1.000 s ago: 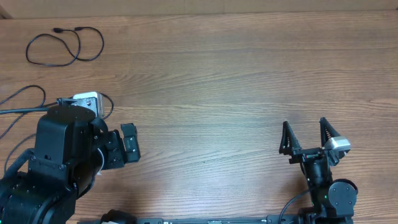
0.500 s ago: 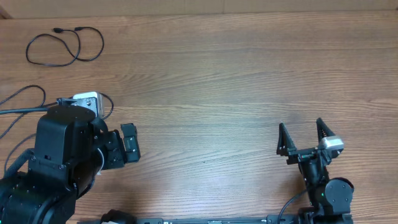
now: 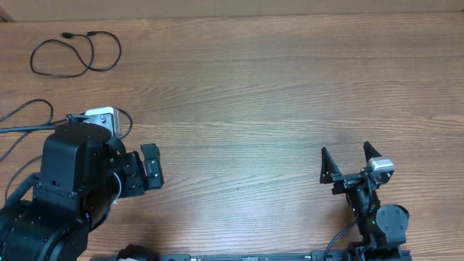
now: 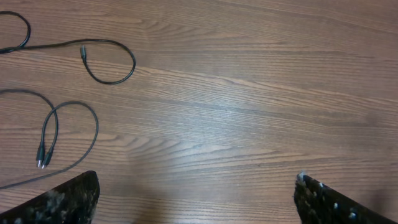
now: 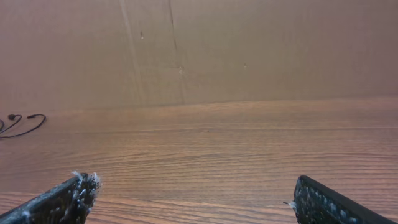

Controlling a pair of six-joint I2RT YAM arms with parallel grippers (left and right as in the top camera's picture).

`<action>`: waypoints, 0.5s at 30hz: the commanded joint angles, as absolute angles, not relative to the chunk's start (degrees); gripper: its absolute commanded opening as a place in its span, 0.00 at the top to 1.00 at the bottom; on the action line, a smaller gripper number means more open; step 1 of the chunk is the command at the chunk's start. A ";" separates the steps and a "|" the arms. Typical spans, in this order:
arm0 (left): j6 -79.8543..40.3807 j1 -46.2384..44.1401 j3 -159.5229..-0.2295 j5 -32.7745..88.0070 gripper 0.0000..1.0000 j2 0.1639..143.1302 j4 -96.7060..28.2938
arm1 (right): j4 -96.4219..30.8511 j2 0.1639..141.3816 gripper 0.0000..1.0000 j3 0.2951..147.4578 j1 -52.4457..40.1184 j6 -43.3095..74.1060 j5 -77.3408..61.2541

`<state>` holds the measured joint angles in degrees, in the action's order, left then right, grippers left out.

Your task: Untangle cables

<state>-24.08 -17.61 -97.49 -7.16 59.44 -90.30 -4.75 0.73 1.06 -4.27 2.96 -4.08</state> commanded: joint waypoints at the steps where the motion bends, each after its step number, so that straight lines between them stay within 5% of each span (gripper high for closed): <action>1: -24.88 -17.65 -97.89 -7.90 0.00 59.51 -90.17 | -4.64 0.16 0.00 0.45 -3.84 2.46 -3.90; 15: -24.88 -17.65 -97.89 -7.90 0.00 59.51 -90.19 | -4.86 0.16 0.00 0.45 -3.36 -4.82 -3.07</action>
<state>-24.10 -17.61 -97.49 -7.16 59.42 -90.30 -4.82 0.73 1.06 -3.73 -3.09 -3.97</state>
